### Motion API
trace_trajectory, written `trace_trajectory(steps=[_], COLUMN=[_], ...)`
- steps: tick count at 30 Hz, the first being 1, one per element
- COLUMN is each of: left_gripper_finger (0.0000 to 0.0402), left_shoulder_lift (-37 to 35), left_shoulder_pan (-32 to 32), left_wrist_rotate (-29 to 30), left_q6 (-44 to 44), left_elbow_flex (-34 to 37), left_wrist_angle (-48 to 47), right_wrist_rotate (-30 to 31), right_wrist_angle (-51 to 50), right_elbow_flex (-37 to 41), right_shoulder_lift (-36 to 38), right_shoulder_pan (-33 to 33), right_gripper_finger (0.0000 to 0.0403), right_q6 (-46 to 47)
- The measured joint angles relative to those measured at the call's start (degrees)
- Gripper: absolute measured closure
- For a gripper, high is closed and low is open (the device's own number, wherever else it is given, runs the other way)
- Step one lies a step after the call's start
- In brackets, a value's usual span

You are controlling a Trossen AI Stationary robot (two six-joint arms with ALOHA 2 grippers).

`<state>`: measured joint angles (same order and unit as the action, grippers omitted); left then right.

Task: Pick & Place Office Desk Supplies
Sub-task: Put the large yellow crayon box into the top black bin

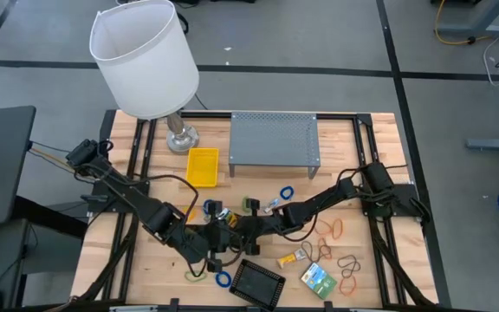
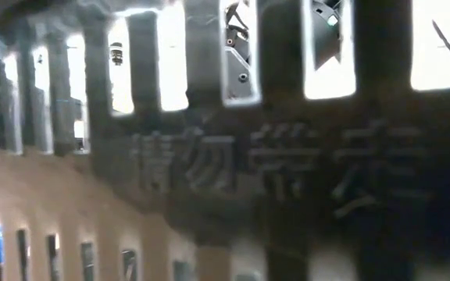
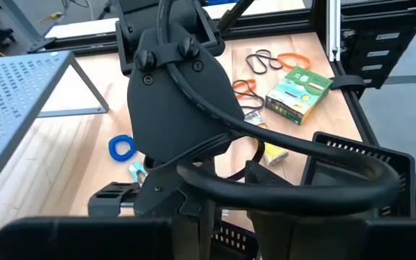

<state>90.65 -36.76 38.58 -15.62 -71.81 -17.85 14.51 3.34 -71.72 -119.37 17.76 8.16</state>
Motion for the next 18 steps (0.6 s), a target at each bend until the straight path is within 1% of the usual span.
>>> trace_trajectory(steps=[5,9,12,18], left_gripper_finger=[0.0316,0.0316,0.0316,0.0316], left_shoulder_lift=[0.00,0.00,0.00,0.00], left_shoulder_pan=[-0.02,-0.04,-0.04,-0.02], left_wrist_rotate=[0.49,1.04,2.13,2.50], left_q6=[0.00,0.02,0.64,1.97], left_elbow_flex=[0.00,0.00,0.00,0.00], left_wrist_angle=[0.05,0.46,2.04,3.37], right_wrist_rotate=[-1.20,1.17,1.50,1.95], right_wrist_angle=[-0.26,0.56,2.18,3.32], right_elbow_flex=[0.00,0.00,0.07,0.13], right_shoulder_lift=[-0.03,-0.14,-0.22,-0.33], right_shoulder_pan=[-0.27,-0.27,-0.39,-0.39], right_gripper_finger=[0.0403,0.0403,0.0403,0.0403], right_q6=[-0.26,-2.65,-3.82,-5.04])
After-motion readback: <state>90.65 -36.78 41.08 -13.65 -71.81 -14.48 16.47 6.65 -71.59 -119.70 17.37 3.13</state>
